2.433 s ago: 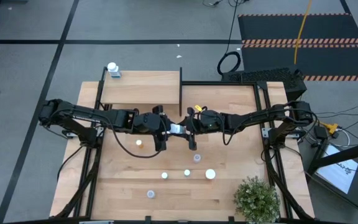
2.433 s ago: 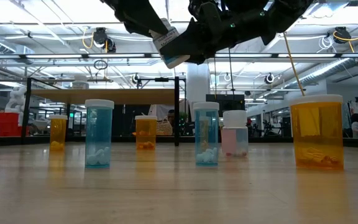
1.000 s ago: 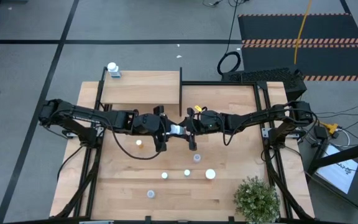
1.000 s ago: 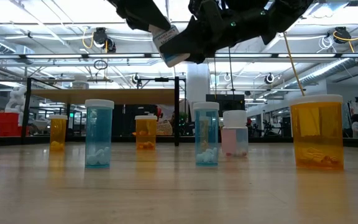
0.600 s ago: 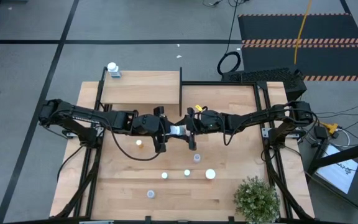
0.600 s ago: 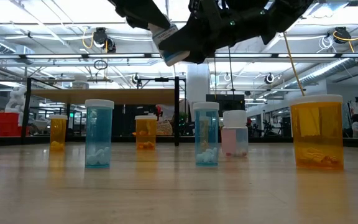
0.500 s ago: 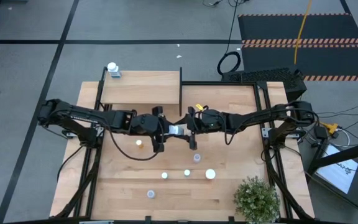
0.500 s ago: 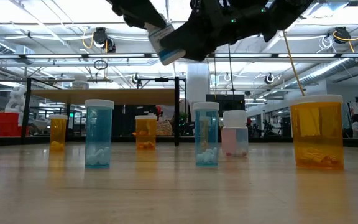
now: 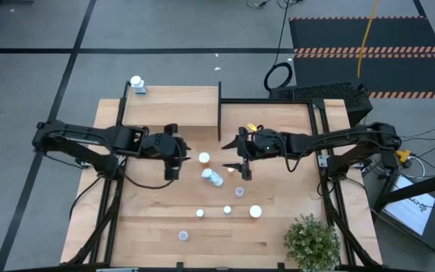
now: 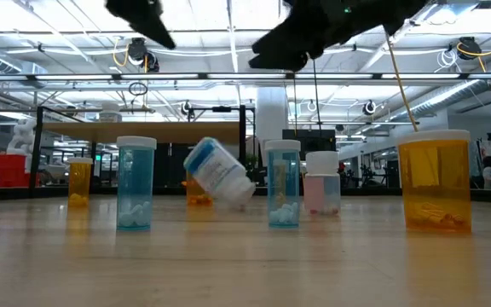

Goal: Pick and place medicine bottles onto shelf by color
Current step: Put the white pill bottle on the shelf aligned with the other white pill bottle

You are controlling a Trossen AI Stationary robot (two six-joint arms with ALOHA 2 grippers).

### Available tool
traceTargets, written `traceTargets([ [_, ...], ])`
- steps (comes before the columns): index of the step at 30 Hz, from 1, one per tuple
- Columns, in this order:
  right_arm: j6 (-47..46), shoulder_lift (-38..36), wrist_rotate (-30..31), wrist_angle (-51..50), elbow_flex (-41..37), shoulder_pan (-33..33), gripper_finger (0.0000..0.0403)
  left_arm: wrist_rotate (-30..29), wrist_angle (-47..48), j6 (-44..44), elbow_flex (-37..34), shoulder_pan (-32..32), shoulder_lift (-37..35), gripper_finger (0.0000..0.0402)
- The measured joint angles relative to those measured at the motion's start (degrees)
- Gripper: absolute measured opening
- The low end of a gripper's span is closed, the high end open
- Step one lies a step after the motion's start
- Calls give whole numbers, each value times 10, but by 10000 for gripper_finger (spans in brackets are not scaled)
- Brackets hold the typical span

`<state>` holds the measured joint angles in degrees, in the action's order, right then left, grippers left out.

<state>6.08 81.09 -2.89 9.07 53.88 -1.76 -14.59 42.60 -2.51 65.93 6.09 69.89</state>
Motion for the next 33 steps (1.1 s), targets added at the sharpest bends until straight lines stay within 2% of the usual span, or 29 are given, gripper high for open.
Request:
traceTargets([
  [6, 4, -38, 17, -59, -13, 0, 290, -4, 29, 52, 3, 20, -32, 118],
  [12, -19, -23, 49, -33, -19, 8, 290, -9, 25, 78, -22, 43, -35, 117],
  [14, -19, -10, 58, -41, -20, 16, 290, -9, -20, 88, -52, 49, -31, 117],
  [20, -9, 29, 58, -19, -20, 30, 290, -2, -235, 93, -167, 70, -7, 122],
  [25, -7, 32, 58, 7, -20, 30, 290, -4, -360, 127, -219, 78, 52, 174],
  [33, -8, 31, 41, 19, -19, 34, 290, -29, -403, 147, -222, 76, 169, 287],
])
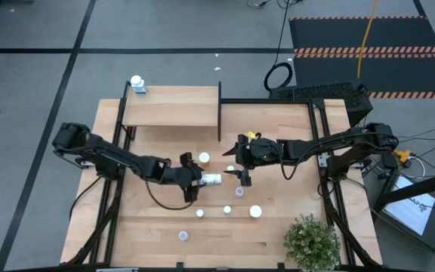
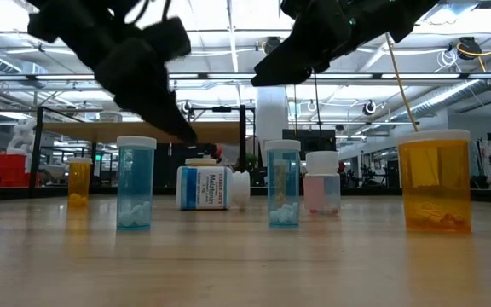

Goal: Pick and place medicine bottles onto shelf by color
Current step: Put the white pill bottle on the shelf aligned with the other white pill bottle

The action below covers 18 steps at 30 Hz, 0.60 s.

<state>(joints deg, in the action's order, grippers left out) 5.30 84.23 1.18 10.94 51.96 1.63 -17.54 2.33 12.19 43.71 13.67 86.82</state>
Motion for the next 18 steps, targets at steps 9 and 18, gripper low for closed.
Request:
traceTargets([
  [9, 12, 0, 0, 6, 0, 0, 290, 25, -40, 15, -1, -11, 65, 283],
  [18, 15, 0, 2, 13, 0, 0, 290, 53, -89, 4, 0, -13, 92, 175],
])
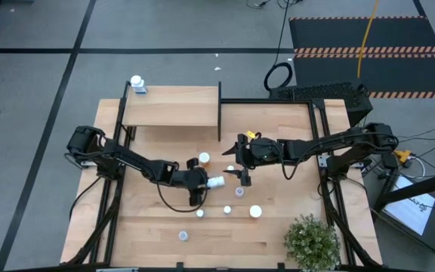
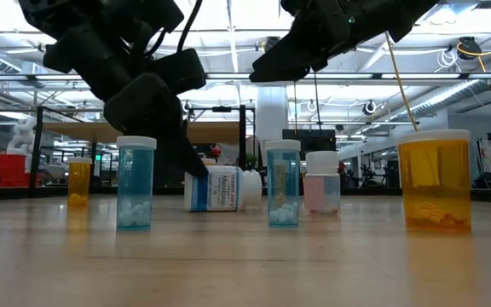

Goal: Pick and place medicine bottles onto shelf by color
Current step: Put the white pill bottle on the shelf aligned with the other white pill bottle

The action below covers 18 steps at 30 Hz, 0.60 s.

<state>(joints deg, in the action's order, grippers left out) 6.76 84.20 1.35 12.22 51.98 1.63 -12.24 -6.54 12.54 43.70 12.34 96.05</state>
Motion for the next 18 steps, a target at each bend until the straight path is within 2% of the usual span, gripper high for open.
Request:
traceTargets([
  [3, 0, 0, 0, 0, 0, 0, 290, 0, 1, -4, 0, 0, -6, 142],
  [8, 0, 0, 0, -1, 0, 0, 290, -3, 1, -14, 0, 0, -36, 141],
  [13, 1, 0, 1, -3, 0, 0, 290, -9, 4, -19, 0, 0, -78, 165],
  [18, 1, 0, 1, -2, 0, 0, 290, -13, 3, -43, 0, 5, -124, 154],
])
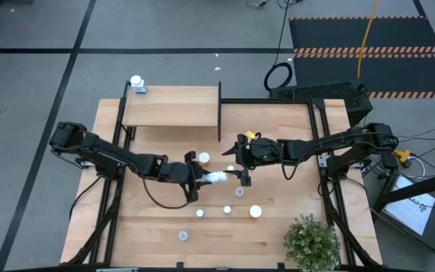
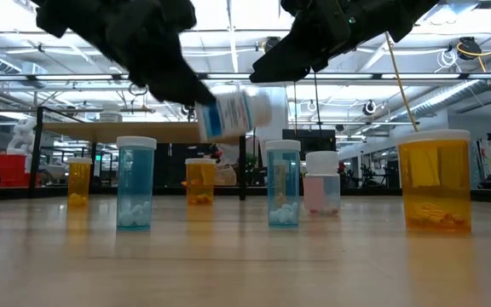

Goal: Pick and place medicine bottles onto shelf by color
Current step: Put the white pill bottle on the shelf aligned with the other white pill bottle

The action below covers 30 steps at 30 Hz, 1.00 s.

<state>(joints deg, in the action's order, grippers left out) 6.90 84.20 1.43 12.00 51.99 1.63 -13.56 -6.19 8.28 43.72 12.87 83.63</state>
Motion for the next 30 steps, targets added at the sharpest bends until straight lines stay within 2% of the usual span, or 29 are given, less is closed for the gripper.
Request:
traceTargets([
  [8, -2, -1, 3, 8, 1, 0, 290, -3, 31, -40, -1, 0, -84, 157],
  [15, -2, 0, 5, 5, 0, -1, 290, -28, 105, -46, -1, 9, -158, 149],
  [19, -4, 0, 15, -1, 0, -1, 290, -38, 103, -54, 0, 21, -191, 147],
  [23, -17, 0, 15, 31, 0, -1, 290, -60, 67, -91, -1, 29, -204, 151],
  [25, -17, 0, 9, 56, 0, 3, 290, -62, 16, -120, 0, 30, -205, 150],
  [30, -23, 0, -46, 147, 0, 4, 290, -61, -88, -188, 0, 29, -193, 148],
])
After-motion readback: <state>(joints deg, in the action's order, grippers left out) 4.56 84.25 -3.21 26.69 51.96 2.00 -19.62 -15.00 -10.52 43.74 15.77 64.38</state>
